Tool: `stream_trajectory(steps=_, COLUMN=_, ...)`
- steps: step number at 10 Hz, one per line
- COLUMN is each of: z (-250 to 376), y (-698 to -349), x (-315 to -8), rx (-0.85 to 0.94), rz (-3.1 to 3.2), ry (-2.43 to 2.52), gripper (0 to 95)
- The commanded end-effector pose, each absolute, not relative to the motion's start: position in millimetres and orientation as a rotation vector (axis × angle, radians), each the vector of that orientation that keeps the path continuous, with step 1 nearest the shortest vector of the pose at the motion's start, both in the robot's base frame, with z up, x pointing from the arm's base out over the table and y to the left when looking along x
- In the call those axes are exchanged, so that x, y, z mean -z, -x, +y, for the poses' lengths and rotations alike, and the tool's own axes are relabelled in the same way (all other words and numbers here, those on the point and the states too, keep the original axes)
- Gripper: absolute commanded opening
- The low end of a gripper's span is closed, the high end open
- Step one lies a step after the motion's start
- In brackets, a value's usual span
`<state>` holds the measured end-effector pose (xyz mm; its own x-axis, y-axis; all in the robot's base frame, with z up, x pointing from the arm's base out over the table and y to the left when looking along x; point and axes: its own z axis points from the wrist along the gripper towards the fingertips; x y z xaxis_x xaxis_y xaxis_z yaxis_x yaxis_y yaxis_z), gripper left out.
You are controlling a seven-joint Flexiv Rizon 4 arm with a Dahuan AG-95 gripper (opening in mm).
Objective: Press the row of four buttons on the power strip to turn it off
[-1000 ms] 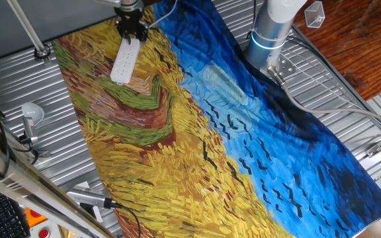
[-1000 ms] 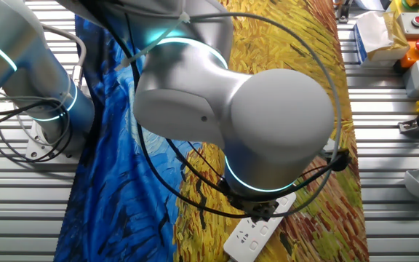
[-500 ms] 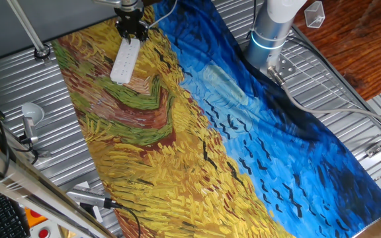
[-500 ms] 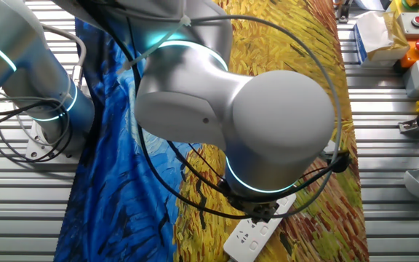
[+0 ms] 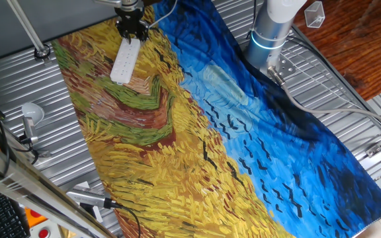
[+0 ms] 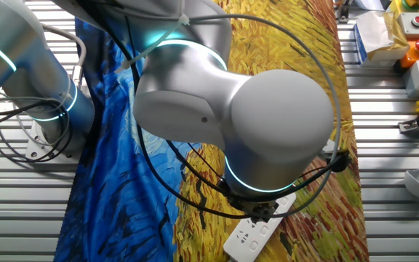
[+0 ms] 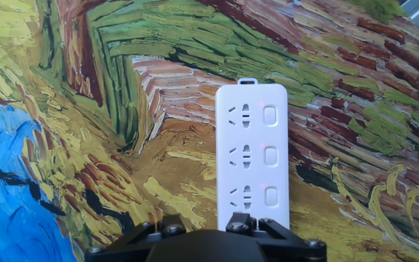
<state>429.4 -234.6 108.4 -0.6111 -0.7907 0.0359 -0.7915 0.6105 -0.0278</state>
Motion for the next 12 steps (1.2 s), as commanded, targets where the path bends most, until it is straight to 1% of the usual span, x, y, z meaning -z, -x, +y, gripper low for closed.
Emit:
stream_trajectory(steps=1, z=-234.6, y=-429.5, x=-108.4, rx=-0.064, rz=-2.802, ry=-1.376, gripper=38.0)
stream_trajectory(steps=7, z=-234.6, y=-429.5, x=-108.4, rx=-0.064, rz=-2.802, ry=-1.376, gripper=38.0)
stream_trajectory(steps=8, z=-234.2, y=-429.2, x=-109.9, rx=-0.125, rz=-2.789, ry=-1.37, gripper=76.0)
stream_trajectory(steps=9, z=-233.8, y=-428.8, x=-111.9, rx=-0.132, rz=-2.79, ry=-1.363, gripper=57.0)
stream_trajectory(steps=12, z=-233.0, y=-427.9, x=-115.6, rx=-0.133, rz=-2.799, ry=-1.355, gripper=57.0)
